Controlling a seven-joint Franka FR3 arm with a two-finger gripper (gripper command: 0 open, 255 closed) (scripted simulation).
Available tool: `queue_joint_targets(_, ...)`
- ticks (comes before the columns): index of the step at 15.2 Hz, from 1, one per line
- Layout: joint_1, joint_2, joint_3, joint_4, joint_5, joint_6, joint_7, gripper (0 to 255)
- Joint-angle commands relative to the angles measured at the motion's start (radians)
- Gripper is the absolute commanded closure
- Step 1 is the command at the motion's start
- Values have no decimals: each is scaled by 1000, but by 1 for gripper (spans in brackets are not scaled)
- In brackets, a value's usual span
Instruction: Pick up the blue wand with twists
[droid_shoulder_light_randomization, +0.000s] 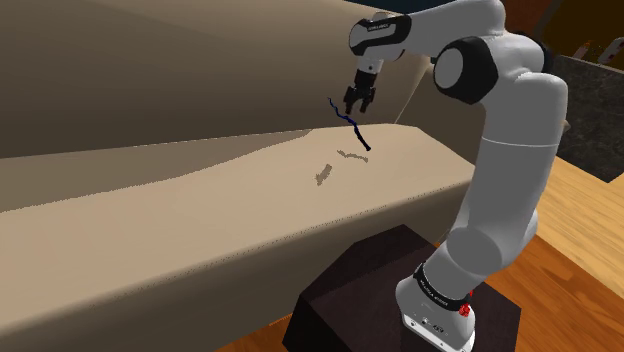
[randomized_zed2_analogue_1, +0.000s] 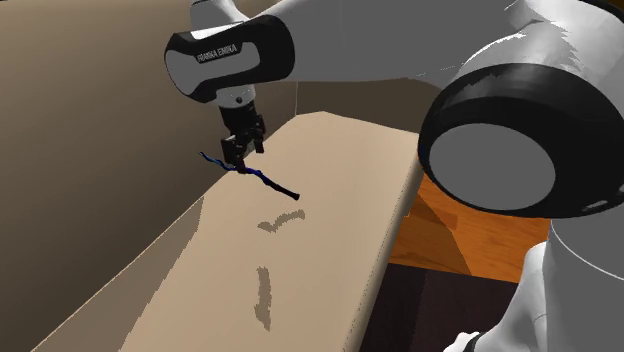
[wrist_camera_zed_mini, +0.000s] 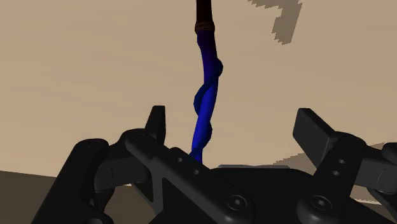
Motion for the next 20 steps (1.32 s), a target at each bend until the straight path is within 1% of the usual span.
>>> queue_joint_targets(1, -24, 54, 0, 62, 21, -12, -12, 0)
queue_joint_targets(8, -23, 78, 7, -6, 32, 77, -21, 0)
queue_joint_targets(10, -23, 78, 7, -6, 32, 77, -21, 0)
queue_joint_targets(11, -22, 76, 7, -8, 32, 78, -20, 255)
queue_joint_targets(20, -23, 78, 7, -6, 32, 77, -21, 255)
